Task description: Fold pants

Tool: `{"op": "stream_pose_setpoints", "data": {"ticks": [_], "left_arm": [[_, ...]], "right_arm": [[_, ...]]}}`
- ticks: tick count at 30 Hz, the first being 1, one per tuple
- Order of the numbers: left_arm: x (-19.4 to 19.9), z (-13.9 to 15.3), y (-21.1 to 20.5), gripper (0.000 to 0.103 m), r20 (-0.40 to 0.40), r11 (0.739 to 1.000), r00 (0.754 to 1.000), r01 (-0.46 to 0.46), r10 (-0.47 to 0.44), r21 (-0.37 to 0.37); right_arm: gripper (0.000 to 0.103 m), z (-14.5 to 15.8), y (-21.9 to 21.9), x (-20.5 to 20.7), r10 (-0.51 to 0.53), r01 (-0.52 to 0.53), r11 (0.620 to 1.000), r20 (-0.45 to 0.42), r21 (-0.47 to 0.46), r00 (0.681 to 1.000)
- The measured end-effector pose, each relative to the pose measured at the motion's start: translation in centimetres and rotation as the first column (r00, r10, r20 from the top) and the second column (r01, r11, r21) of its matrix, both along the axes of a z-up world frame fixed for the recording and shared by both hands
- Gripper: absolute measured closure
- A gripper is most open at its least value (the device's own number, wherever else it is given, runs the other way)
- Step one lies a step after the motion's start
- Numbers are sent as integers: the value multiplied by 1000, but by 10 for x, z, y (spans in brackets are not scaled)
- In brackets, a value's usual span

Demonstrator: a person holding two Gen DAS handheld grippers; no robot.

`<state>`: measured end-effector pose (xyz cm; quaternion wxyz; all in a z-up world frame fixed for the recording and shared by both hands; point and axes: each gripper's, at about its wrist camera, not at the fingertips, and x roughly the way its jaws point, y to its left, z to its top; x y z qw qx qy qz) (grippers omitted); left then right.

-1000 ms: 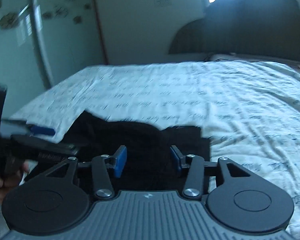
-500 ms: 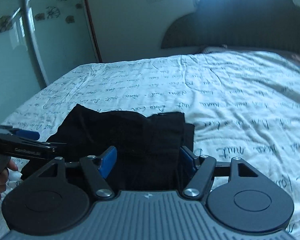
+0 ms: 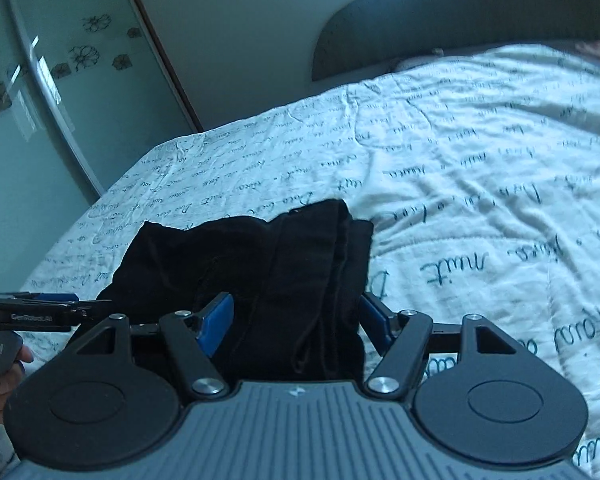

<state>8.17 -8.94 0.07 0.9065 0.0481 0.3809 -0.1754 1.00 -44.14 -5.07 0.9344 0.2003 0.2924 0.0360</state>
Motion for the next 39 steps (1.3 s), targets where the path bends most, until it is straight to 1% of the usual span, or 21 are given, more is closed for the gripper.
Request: {"op": "stream_pose_setpoints", "data": {"ticks": [5, 7, 9, 10, 11, 13, 17, 20, 24, 27, 30, 33, 36, 39], "left_arm": [[15, -5, 18, 6, -96, 991, 994, 38, -51, -129], [22, -10, 26, 6, -144, 983, 988, 35, -61, -178], [29, -16, 34, 6, -192, 976, 980, 11, -54, -217], [31, -18, 38, 6, -204, 971, 978, -2, -48, -238], [33, -19, 42, 6, -207, 968, 977, -11, -43, -252], [34, -19, 45, 6, -199, 967, 979, -15, -38, -255], [34, -16, 45, 6, -182, 973, 983, -6, -37, -232], [35, -18, 44, 6, -190, 979, 981, -6, -34, -205], [37, -22, 46, 5, -207, 974, 977, 10, -58, -227], [37, -24, 45, 4, -215, 963, 970, 49, -109, -266], [39, -28, 44, 1, -222, 946, 962, 85, -160, -311], [42, -32, 46, 1, -221, 931, 958, 93, -180, -354], [45, -34, 46, 1, -220, 911, 951, 116, -217, -396], [48, -36, 41, 1, -221, 891, 941, 140, -255, -431]], "right_arm": [[34, -10, -14, 2, -10, 11, 998, -22, 60, 1000], [34, -12, -18, 3, 4, -1, 996, -27, 86, 1000], [34, -14, -20, 5, 14, -10, 995, -33, 98, 999], [34, -15, -21, 5, 17, -14, 995, -34, 103, 999], [34, -15, -22, 5, 21, -17, 994, -35, 107, 999], [34, -14, -22, 6, 27, -23, 994, -37, 106, 999], [34, -14, -20, 8, 38, -34, 994, -39, 100, 999], [34, -14, -19, 9, 40, -36, 994, -37, 100, 999], [34, -14, -19, 10, 70, -65, 993, -40, 103, 997], [33, -16, -20, 14, 102, -96, 990, -47, 107, 994], [33, -20, -27, 20, 138, -129, 980, -48, 149, 989], [33, -23, -33, 26, 184, -173, 967, -46, 187, 982], [32, -26, -40, 34, 224, -207, 947, -44, 246, 974], [32, -30, -47, 46, 273, -249, 914, -32, 321, 961]]}}
